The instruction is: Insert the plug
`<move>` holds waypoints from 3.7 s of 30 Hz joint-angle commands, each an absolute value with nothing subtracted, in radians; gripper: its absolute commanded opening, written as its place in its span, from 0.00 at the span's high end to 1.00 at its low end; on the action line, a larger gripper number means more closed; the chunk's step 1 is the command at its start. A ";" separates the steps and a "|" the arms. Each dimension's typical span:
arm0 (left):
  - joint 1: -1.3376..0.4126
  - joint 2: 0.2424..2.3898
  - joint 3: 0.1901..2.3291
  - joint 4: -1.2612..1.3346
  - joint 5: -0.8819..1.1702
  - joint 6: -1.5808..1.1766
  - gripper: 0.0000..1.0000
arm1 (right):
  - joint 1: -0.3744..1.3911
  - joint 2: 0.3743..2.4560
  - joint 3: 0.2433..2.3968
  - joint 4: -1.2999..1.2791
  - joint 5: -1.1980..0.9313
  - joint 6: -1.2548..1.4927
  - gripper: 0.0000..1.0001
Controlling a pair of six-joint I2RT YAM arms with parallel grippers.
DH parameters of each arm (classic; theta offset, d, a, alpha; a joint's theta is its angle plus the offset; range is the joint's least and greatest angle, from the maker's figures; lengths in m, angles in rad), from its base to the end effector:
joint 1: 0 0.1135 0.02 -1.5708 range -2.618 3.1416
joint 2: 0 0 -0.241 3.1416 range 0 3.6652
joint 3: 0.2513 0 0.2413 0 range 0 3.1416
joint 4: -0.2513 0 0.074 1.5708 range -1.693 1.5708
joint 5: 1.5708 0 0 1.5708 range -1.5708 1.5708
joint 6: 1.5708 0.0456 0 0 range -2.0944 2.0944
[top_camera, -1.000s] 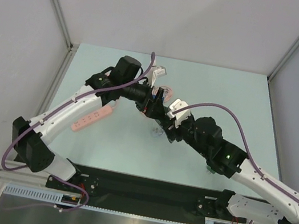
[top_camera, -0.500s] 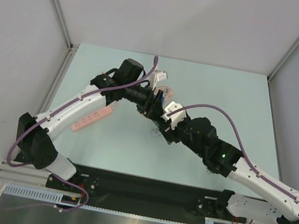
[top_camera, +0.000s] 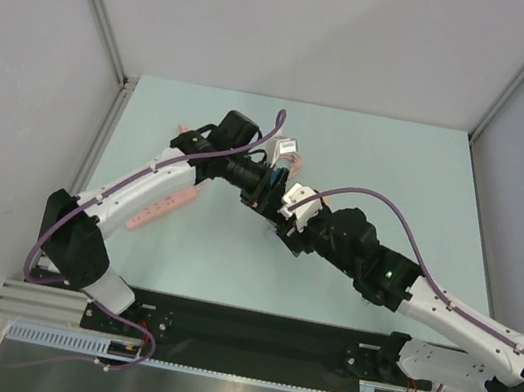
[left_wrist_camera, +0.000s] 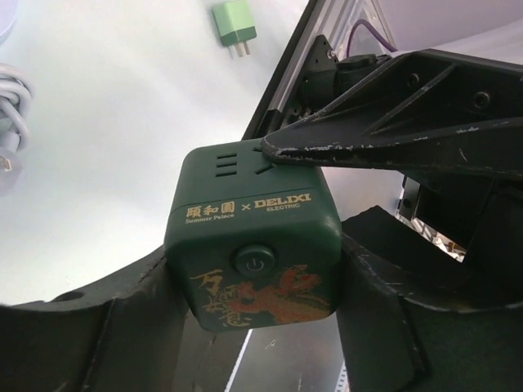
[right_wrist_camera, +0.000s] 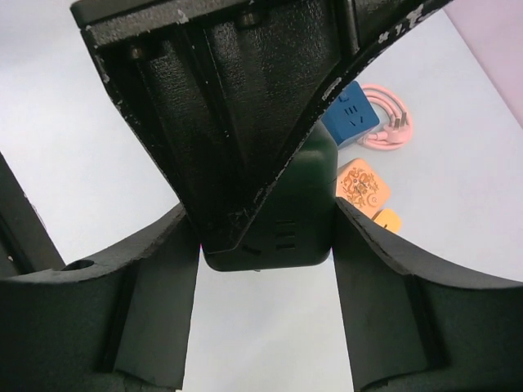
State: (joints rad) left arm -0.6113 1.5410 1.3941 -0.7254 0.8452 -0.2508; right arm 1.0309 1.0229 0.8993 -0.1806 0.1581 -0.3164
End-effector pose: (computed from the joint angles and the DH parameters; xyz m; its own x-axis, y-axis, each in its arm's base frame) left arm 0.2423 -0.2115 0.2997 -0.7998 0.3594 -0.4808 0.5949 0.3680 -0.7146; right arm 0.1333 0.2085 0.3143 0.0932 -0.4422 -0.8921 -0.7795 0.5250 -0.3417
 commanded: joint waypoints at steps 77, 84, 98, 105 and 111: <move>-0.003 1.499 1.292 -1.134 -0.324 -0.776 0.99 | 0.781 0.664 0.865 -0.121 0.023 0.181 0.00; 0.027 1.460 1.184 -1.071 -0.307 -0.755 1.00 | 0.778 0.676 0.873 -0.121 0.012 0.186 0.00; 0.201 1.333 0.959 -0.827 -0.103 -0.581 1.00 | 0.775 0.675 0.874 -0.127 0.012 0.186 0.00; 0.201 1.345 0.976 -0.841 -0.126 -0.584 1.00 | 0.772 0.678 0.871 -0.129 0.018 0.184 0.00; 0.201 1.330 0.962 -0.859 -0.135 -0.601 1.00 | 0.764 0.689 0.873 -0.124 0.011 0.186 0.00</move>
